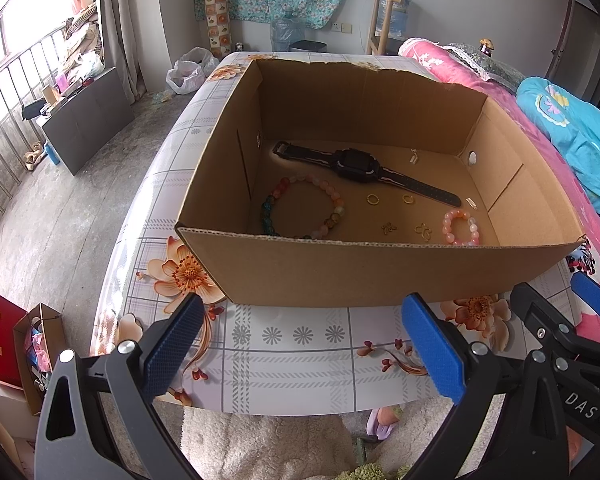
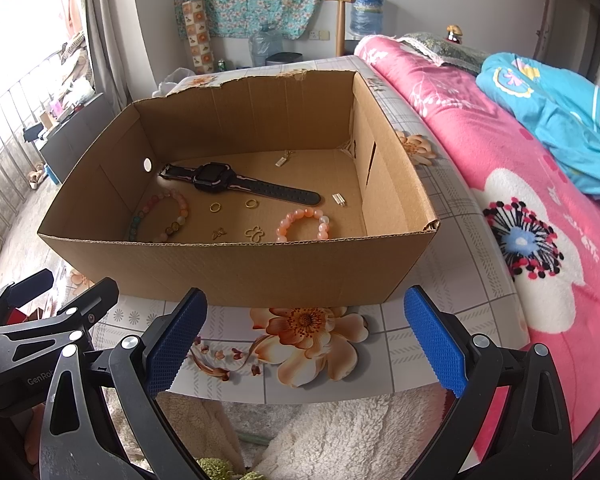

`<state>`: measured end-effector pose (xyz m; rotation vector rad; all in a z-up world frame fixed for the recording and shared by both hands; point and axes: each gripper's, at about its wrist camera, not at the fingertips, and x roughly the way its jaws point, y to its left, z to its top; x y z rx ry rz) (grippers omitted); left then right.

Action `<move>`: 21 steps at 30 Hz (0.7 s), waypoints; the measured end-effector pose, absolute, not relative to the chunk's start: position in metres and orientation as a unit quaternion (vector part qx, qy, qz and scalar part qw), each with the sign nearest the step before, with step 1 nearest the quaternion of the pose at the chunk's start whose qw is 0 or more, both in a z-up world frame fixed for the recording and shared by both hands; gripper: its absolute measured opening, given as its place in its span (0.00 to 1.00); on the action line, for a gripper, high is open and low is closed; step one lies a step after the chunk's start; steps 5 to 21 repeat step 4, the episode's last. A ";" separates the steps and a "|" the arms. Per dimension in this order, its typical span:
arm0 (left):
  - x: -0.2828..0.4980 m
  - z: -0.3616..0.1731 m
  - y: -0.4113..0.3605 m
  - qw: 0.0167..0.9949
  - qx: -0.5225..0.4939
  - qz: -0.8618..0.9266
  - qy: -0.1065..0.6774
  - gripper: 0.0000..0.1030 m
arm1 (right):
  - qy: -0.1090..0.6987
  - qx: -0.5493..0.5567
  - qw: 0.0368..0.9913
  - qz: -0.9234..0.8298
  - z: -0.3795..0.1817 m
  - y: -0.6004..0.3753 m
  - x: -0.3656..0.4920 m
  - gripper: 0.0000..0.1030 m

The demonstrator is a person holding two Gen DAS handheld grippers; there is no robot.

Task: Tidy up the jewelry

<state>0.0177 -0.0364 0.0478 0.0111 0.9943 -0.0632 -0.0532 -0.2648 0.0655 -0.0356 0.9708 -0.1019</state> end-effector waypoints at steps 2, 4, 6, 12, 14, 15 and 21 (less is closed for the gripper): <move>0.018 0.048 -0.038 0.878 0.005 -0.031 0.477 0.94 | 0.467 -0.017 0.883 -0.049 0.066 -0.266 -0.053 0.92; 0.018 0.047 -0.038 0.878 0.005 -0.030 0.479 0.94 | 0.466 -0.018 0.883 -0.049 0.066 -0.265 -0.053 0.92; 0.018 0.047 -0.038 0.878 0.005 -0.030 0.479 0.94 | 0.466 -0.018 0.883 -0.049 0.066 -0.265 -0.053 0.92; 0.018 0.047 -0.038 0.878 0.005 -0.030 0.479 0.94 | 0.466 -0.018 0.883 -0.049 0.066 -0.265 -0.053 0.92; 0.018 0.047 -0.038 0.878 0.005 -0.030 0.479 0.94 | 0.466 -0.018 0.883 -0.049 0.066 -0.265 -0.053 0.92; 0.018 0.047 -0.038 0.878 0.005 -0.030 0.479 0.94 | 0.466 -0.018 0.883 -0.049 0.066 -0.265 -0.053 0.92; 0.018 0.047 -0.038 0.878 0.005 -0.030 0.479 0.94 | 0.466 -0.018 0.883 -0.049 0.066 -0.265 -0.053 0.92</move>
